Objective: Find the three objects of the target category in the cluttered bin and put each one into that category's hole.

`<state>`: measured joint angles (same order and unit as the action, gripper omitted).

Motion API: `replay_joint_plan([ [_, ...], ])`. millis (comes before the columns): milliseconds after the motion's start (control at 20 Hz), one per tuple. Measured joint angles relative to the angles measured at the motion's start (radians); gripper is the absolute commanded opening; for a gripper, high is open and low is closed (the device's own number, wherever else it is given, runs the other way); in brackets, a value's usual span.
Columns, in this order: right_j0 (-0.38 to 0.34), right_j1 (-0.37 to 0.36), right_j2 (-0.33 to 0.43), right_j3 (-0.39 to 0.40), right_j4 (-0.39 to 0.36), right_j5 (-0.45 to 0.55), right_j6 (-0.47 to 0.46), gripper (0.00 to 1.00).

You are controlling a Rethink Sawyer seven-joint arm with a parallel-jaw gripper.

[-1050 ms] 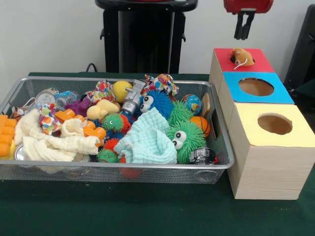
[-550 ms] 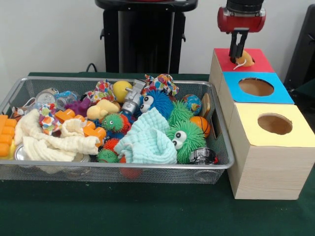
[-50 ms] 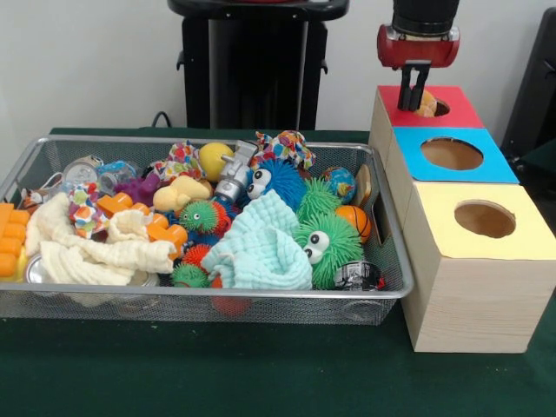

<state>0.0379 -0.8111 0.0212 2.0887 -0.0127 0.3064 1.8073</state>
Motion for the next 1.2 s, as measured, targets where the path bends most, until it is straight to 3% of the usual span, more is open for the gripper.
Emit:
replay_joint_plan([
  [600,0.000,-0.027,0.000,0.004,0.005,0.020,0.000,0.00],
  [1050,-0.013,-0.137,0.000,0.004,0.008,0.268,0.000,0.00],
  [1200,-0.024,-0.154,0.000,0.005,0.007,0.311,0.000,0.00],
])
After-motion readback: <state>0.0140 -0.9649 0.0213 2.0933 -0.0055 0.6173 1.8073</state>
